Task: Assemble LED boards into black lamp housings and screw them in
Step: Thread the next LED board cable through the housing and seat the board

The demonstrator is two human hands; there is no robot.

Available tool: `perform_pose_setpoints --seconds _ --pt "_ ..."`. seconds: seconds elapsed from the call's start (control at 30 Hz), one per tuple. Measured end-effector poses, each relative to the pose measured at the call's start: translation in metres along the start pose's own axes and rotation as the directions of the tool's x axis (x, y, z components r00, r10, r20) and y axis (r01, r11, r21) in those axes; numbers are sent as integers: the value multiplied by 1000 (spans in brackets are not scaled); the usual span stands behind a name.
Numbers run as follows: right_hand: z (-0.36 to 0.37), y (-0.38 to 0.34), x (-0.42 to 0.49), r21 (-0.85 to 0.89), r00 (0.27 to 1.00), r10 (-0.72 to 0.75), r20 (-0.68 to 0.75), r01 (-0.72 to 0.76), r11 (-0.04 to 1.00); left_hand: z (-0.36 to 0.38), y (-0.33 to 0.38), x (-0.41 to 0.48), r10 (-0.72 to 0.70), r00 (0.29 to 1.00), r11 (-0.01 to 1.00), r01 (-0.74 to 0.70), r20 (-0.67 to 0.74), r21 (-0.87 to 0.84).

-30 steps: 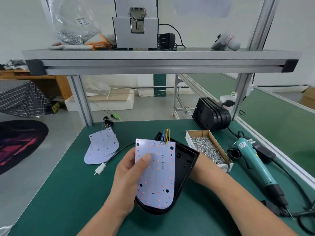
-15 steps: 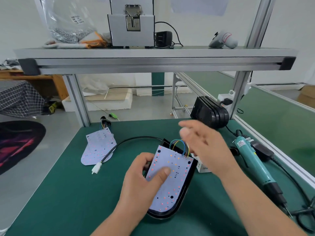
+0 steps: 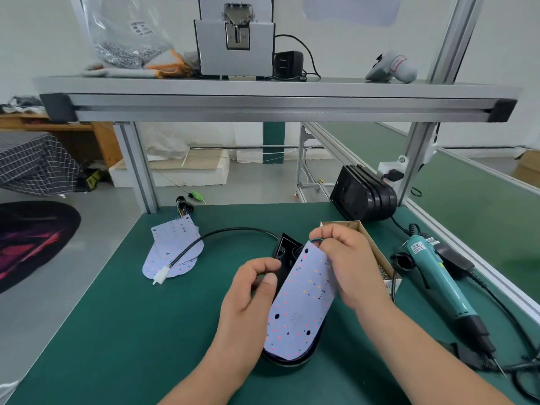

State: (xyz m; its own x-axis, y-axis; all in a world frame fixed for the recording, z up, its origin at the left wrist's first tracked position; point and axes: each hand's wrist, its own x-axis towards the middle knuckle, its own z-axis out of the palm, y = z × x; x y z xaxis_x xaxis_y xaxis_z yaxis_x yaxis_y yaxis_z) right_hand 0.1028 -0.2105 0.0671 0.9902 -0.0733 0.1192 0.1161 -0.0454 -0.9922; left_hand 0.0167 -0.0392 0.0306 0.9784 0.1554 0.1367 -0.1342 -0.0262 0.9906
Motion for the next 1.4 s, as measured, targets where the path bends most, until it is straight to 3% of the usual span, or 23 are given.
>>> perform_pose_setpoints --seconds 0.37,0.77,0.9,1.03,1.1,1.2,1.4 --pt "-12 -9 8 -78 992 23 121 -13 997 1 2 -2 76 997 993 -77 12 95" --pt "-20 -10 29 -415 984 -12 180 87 906 0 0 -2 96 994 990 -102 60 96" --pt "-20 -15 31 -435 977 -12 211 105 894 -2 -1 -1 97 993 982 -106 60 155" --pt "-22 -19 29 -295 955 69 288 20 955 -1 -5 2 92 995 968 -101 48 228" --pt "-22 -17 30 -400 962 34 272 81 913 -1 -8 6 65 998 965 -69 24 254" --pt "-17 -16 28 -641 958 -66 279 237 730 0 -13 8 37 999 955 -31 -15 294" --pt "-3 -18 25 -665 922 -76 380 329 670 0 -18 11 64 992 946 -24 -113 324"
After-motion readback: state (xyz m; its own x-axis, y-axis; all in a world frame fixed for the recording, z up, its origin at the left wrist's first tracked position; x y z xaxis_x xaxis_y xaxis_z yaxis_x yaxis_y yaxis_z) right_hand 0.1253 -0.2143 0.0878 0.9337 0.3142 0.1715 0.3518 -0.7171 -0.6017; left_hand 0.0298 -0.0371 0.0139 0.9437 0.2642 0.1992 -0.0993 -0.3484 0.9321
